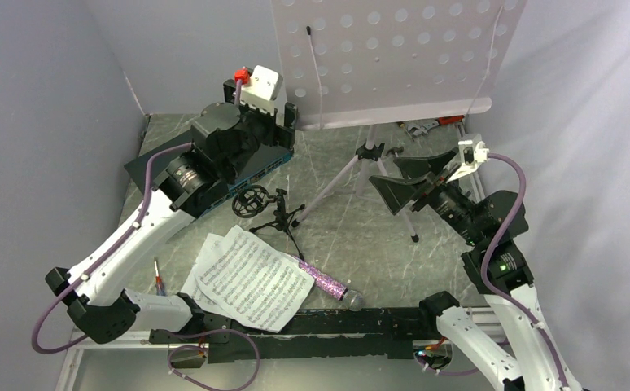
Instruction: Set up the instrument practice props
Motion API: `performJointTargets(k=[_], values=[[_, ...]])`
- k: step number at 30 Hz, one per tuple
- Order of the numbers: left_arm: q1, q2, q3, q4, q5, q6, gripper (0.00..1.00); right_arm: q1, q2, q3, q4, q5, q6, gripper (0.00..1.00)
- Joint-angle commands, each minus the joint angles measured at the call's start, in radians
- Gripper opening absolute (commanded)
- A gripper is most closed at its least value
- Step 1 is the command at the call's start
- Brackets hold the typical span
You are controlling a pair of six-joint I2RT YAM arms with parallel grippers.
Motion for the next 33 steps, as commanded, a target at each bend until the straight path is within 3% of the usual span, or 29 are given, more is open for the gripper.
performJointTargets(k=[1,23,33], values=[[0.025,0.0,0.035,-0.03,-0.02,0.021,0.9,-0.002,0.01,-0.007,0.037,-0.015,0.013,1.0],[0.05,0.042,0.104,-0.026,0.023,0.063,0.93,-0.002,0.031,0.003,0.0,-0.004,-0.016,1.0],[0.05,-0.061,0.042,-0.069,0.036,0.011,0.93,-0.002,0.036,-0.012,-0.017,-0.006,-0.026,1.0]])
